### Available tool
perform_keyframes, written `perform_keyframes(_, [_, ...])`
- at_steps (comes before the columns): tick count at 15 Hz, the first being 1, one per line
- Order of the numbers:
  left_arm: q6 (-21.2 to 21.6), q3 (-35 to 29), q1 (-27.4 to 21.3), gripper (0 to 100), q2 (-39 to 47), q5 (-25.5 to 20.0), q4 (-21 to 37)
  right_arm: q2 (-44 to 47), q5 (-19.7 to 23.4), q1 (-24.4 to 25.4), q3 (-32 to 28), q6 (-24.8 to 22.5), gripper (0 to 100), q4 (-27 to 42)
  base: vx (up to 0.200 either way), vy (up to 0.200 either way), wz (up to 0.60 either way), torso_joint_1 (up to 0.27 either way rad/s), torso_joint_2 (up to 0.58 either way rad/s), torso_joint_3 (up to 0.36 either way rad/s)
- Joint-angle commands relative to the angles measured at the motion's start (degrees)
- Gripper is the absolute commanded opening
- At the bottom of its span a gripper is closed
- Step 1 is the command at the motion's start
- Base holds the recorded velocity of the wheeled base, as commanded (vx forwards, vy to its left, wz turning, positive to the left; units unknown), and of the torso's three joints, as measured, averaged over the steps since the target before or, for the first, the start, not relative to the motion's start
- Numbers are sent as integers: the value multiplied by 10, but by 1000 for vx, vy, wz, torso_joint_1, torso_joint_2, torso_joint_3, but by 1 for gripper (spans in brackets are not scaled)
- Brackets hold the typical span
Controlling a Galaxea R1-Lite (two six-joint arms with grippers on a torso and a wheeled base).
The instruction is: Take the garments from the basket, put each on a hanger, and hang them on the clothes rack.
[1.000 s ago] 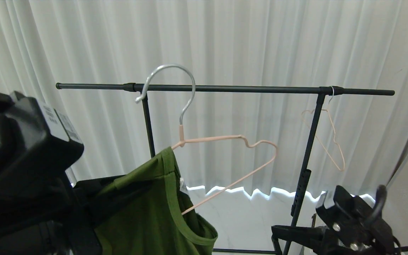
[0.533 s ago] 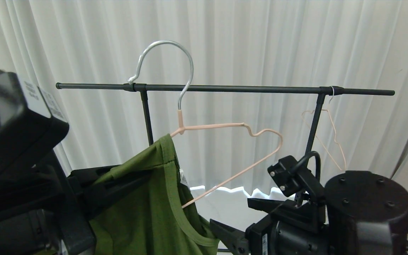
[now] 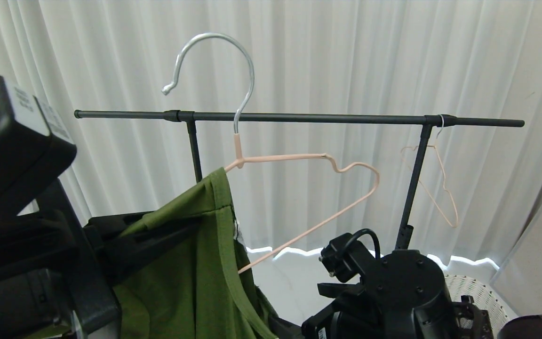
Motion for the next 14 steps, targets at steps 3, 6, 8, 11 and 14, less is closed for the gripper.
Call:
perform_keyframes(3, [-1,7,3,0,-2,0,0,-2,-23,-7,47,-1,100,0,0,0,0,0,0,0])
perform_keyframes(6, [-1,14,3,0,-2,0,0,-37,-40,-44,105,-25,100,0,0,0,0,0,0,0])
perform_keyframes(8, [0,36,5,0,-9,0,0,-74,-40,-98,147,-61,100,0,0,0,0,0,0,0])
perform_keyframes(11, [1,86,5,0,-35,0,0,-124,-39,-155,157,-84,100,5,0,0,0,0,0,0])
perform_keyframes(14, [16,149,-3,0,-69,-1,0,-147,-34,-211,151,-107,100,7,0,0,0,0,0,0])
